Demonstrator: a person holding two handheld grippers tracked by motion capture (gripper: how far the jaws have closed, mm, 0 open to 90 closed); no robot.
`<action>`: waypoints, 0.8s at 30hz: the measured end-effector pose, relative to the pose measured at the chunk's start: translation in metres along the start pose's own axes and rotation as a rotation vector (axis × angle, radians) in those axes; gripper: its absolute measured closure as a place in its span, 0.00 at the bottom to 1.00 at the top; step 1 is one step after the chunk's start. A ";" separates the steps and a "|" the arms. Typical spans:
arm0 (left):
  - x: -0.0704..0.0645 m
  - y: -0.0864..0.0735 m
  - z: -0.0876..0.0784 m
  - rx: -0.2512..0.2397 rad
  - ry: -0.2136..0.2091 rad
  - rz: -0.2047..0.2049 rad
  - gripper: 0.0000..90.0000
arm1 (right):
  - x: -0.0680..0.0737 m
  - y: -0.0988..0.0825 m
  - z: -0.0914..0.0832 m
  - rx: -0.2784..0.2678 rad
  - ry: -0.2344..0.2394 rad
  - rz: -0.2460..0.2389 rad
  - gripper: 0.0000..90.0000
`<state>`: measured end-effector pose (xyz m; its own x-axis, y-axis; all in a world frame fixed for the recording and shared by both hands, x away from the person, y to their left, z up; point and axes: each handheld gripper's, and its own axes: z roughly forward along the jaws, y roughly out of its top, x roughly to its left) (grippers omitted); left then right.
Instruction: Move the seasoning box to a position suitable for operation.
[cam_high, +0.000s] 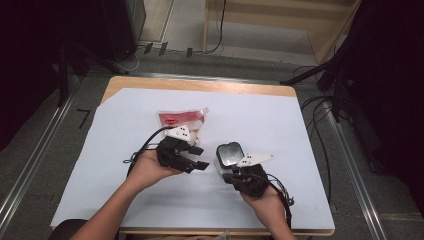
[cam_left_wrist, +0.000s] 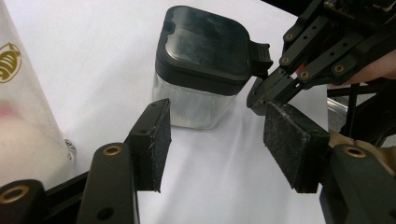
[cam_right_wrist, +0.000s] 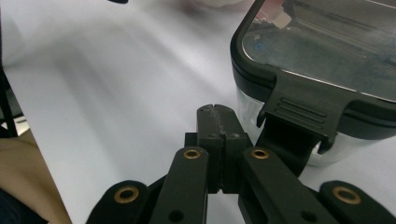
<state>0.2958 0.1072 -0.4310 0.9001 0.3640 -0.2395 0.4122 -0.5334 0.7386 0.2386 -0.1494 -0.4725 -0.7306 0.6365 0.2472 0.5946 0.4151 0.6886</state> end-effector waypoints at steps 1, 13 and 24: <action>0.000 0.000 0.000 0.001 -0.001 0.000 0.47 | -0.001 0.000 0.001 0.004 0.005 0.001 1.00; 0.000 0.000 0.000 -0.004 0.013 -0.003 0.48 | -0.015 -0.004 -0.009 0.019 -0.005 0.049 1.00; -0.002 -0.001 0.004 0.003 0.010 0.006 0.48 | -0.040 -0.008 -0.029 0.017 -0.049 0.098 1.00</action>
<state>0.2939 0.1040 -0.4334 0.9011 0.3684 -0.2287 0.4073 -0.5382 0.7379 0.2536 -0.1972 -0.4686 -0.6513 0.7056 0.2791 0.6684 0.3594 0.6512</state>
